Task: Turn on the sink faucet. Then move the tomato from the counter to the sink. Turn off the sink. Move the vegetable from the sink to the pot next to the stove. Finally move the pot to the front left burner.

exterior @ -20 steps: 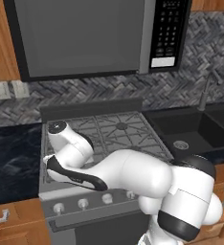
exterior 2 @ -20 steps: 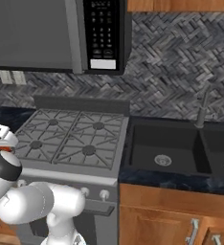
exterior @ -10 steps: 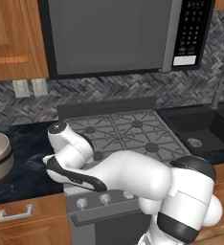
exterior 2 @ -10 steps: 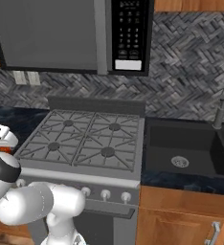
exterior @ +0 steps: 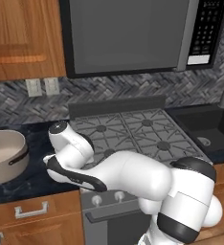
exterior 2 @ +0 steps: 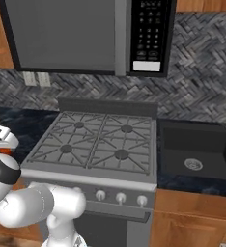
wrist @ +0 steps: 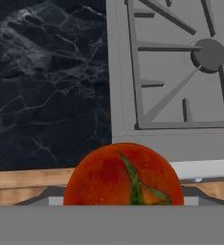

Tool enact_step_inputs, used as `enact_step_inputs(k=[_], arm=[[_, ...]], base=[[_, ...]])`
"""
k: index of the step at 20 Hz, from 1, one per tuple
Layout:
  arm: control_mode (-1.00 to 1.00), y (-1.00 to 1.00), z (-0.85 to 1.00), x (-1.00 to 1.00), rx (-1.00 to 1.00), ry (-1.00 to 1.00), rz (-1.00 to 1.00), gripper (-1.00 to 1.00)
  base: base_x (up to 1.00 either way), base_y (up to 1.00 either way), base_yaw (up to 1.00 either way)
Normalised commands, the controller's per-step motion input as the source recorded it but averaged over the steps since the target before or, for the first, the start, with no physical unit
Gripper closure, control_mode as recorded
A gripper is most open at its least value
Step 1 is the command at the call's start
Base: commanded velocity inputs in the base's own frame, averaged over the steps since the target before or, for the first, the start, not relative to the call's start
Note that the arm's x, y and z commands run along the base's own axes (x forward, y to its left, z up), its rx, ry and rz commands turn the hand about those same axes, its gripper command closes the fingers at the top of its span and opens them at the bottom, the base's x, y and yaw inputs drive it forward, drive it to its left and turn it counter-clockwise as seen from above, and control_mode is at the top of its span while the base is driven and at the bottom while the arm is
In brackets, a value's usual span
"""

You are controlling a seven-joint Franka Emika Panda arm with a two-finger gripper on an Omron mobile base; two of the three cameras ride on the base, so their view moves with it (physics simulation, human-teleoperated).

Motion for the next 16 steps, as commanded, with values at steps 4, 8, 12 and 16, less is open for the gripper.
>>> enact_step_inputs(k=[4, 8, 12, 16], arm=[[1.00, 0.00, 0.00, 0.00, 0.00, 0.00, 0.00, 1.00], [1.00, 0.00, 0.00, 0.00, 0.00, 0.00, 0.00, 1.00], [1.00, 0.00, 0.00, 0.00, 0.00, 0.00, 0.00, 1.00], [1.00, 0.00, 0.00, 0.00, 0.00, 0.00, 0.00, 1.00]], base=[[-0.02, 0.51, 0.01], [0.00, 0.28, 0.01], [0.00, 0.23, 0.01], [0.10, 0.19, 0.02]])
